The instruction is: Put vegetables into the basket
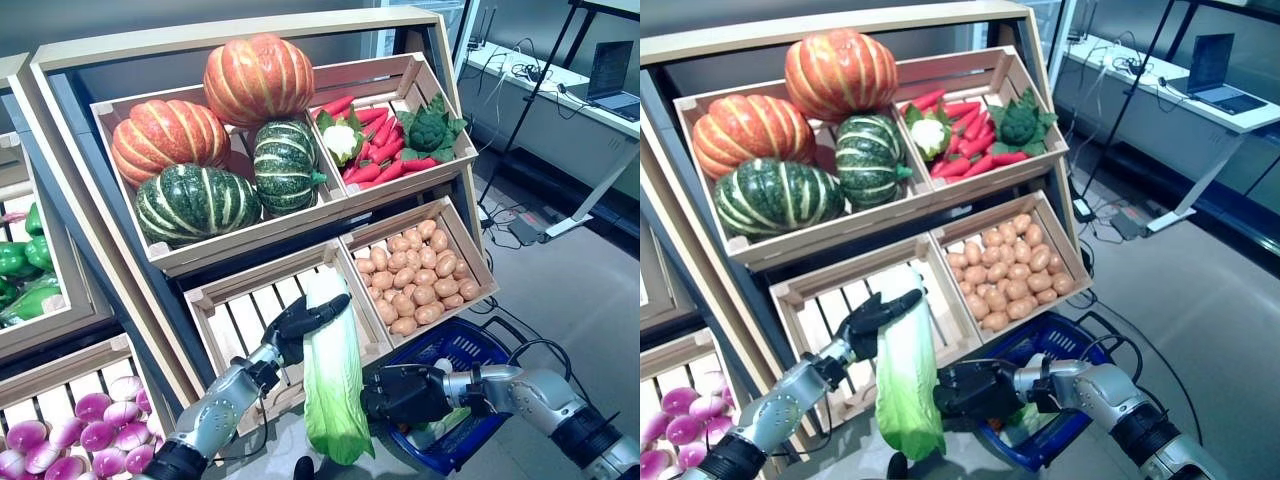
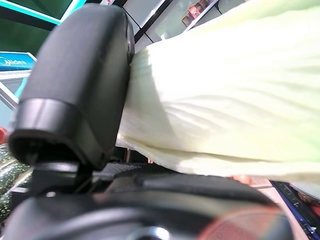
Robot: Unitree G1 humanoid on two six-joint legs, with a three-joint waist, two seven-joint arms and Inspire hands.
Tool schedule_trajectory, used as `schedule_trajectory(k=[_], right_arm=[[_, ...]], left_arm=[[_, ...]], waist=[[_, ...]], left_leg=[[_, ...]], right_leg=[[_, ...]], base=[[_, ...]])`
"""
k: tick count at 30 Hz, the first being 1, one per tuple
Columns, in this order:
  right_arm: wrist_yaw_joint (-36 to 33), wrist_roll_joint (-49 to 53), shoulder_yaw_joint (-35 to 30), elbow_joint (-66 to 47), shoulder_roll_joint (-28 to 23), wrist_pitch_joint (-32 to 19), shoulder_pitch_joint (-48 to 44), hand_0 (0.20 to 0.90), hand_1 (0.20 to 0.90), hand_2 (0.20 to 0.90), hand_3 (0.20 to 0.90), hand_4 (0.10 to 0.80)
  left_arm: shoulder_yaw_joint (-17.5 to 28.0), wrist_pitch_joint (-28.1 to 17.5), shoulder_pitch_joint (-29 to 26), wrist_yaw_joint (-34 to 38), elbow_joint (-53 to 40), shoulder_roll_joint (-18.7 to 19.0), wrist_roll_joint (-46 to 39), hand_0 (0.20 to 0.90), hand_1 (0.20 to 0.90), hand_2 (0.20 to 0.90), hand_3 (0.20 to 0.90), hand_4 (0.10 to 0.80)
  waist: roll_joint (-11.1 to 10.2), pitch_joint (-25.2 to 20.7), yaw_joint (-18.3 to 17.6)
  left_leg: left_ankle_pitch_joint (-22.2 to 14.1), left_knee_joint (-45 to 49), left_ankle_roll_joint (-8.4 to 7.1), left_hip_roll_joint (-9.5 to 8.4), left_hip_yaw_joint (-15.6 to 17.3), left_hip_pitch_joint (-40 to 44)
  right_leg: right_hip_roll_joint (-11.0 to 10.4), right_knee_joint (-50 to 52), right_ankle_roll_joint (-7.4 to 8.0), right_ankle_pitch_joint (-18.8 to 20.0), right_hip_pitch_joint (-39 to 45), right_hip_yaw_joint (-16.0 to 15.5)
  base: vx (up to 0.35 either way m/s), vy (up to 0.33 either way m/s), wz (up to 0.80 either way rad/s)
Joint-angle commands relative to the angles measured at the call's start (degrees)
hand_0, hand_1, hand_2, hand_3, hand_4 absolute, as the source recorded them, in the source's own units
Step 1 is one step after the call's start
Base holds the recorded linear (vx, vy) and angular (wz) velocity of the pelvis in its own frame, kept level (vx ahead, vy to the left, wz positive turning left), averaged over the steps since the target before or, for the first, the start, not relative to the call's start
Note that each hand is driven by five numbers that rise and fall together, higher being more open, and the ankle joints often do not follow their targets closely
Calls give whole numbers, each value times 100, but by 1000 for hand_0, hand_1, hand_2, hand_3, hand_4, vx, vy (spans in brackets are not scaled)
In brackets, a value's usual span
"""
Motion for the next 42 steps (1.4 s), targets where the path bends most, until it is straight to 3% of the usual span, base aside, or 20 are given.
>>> schedule_trajectory(k=[1, 6, 12, 15, 25, 33, 37, 42], right_arm=[[121, 1856, -350, -913, 1064, -892, -293, 900, 900, 900, 900, 800], [-205, 2094, -1143, -743, 1011, -1236, 51, 900, 900, 900, 900, 800], [-112, 2242, -1616, -594, 1158, -1331, 99, 900, 900, 900, 900, 800], [163, 2007, -1623, -628, 1231, -1025, 180, 900, 900, 900, 900, 800], [720, 1883, -1219, -709, 1333, -671, 121, 900, 900, 900, 900, 800], [1605, 1413, -1005, -638, 1212, -259, 122, 900, 900, 900, 900, 800], [2164, 1367, -918, -498, 1018, -458, -7, 900, 900, 900, 900, 800], [3412, 1213, -887, -510, 913, -876, -132, 900, 900, 900, 900, 800]], left_arm=[[16, -249, -796, -533, -86, -736, -96, 300, 300, 300, 300, 400], [241, -207, -665, -591, -134, -715, -52, 300, 300, 300, 300, 400], [374, -195, -694, -643, -32, -757, 94, 300, 300, 300, 300, 400], [412, -125, -691, -594, -89, -791, 148, 300, 300, 300, 300, 400], [383, 114, -722, -962, 143, -899, -11, 300, 300, 300, 300, 400], [247, 344, -806, -2449, 630, -697, 638, 300, 300, 300, 300, 400], [343, 303, -900, -2559, 1140, -578, 481, 300, 300, 300, 300, 400], [492, 228, -836, -2859, 1480, -607, 660, 300, 300, 300, 300, 400]], waist=[[-262, -190, 72], [-264, -165, -6], [-286, -98, -56], [-292, -89, -63], [-305, -82, -37], [-280, -114, -83], [-259, -134, -94], [-257, -132, -60]], left_leg=[[-739, 10, -130, 2, 89, 412], [-748, 10, -121, 35, 167, 436], [-768, 10, -111, 59, 206, 442], [-769, 10, -109, 72, 235, 444], [-762, 10, -136, 113, 258, 453], [-771, 10, -147, 133, 281, 486], [-769, 10, -171, 144, 280, 502], [-770, 10, -192, 155, 263, 502]], right_leg=[[-463, 12, 155, 407, -129, 129], [-453, 18, 171, 428, -161, 165], [-436, 61, 169, 402, -193, 180], [-443, 50, 174, 410, -208, 172], [-452, 62, 172, 382, -196, 137], [-439, 85, 186, 354, -197, 213], [-433, 86, 192, 343, -182, 241], [-437, 96, 193, 317, -172, 245]], base=[[0, 0, 0], [-4, -3, -1], [-4, -3, -1], [0, 0, 0], [0, 0, 0], [9, -7, -5], [8, -1, -2], [0, 0, 0]])
